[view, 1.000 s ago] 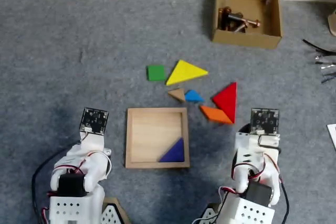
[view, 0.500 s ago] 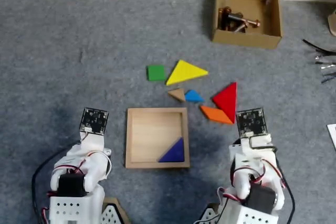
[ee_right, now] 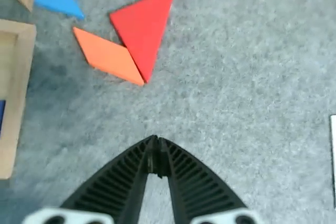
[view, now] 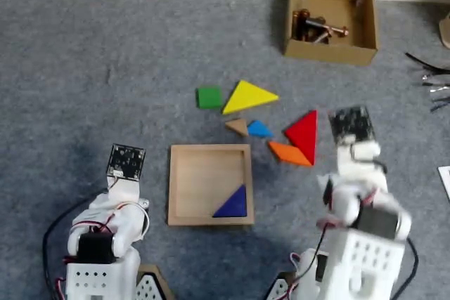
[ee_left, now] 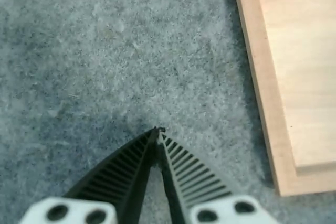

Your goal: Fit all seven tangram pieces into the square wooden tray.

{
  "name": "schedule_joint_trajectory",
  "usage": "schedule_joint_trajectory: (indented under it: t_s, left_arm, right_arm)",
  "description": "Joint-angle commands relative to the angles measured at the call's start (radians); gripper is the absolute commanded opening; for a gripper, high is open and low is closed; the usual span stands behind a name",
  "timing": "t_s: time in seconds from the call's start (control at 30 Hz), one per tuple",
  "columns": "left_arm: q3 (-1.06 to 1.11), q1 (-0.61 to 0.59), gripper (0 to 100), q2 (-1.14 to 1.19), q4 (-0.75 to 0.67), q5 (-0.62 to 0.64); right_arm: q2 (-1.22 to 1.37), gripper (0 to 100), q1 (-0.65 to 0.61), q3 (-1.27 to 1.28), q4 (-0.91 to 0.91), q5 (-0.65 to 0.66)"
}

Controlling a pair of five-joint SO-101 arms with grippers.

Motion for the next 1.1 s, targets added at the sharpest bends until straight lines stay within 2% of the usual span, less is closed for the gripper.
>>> schedule_joint_trajectory:
  t_s: [0.0,0.1,0.33,0.43,0.67,0.83,1.07]
  left_arm:
    - [0.019,0.013,1,-0.007,0.005,-0.005]
    - [0.019,0.013,1,-0.007,0.005,-0.005]
    - [0.019,0.013,1,-0.007,0.005,-0.005]
    - [0.019,0.013,1,-0.007,0.005,-0.005]
    - [0.019,0.013,1,-0.007,0.005,-0.005]
    - [0.019,0.013,1,-0.007,0.005,-0.005]
    - [0.019,0.013,1,-0.007,0.005,-0.005]
  right_arm:
    - [0.217,1.0,-0.01,-0.148,0.008,0.005]
    - [0.328,1.0,-0.013,-0.196,-0.002,0.011]
    - [0.464,1.0,-0.108,-0.318,-0.018,0.003]
    - [0.519,1.0,-0.116,-0.387,-0.018,-0.057]
    - [0.75,1.0,-0.182,-0.628,0.125,-0.074]
    - [0.908,1.0,-0.213,-0.826,0.134,-0.169]
    - [1.084,1.0,-0.317,-0.995,0.131,-0.176]
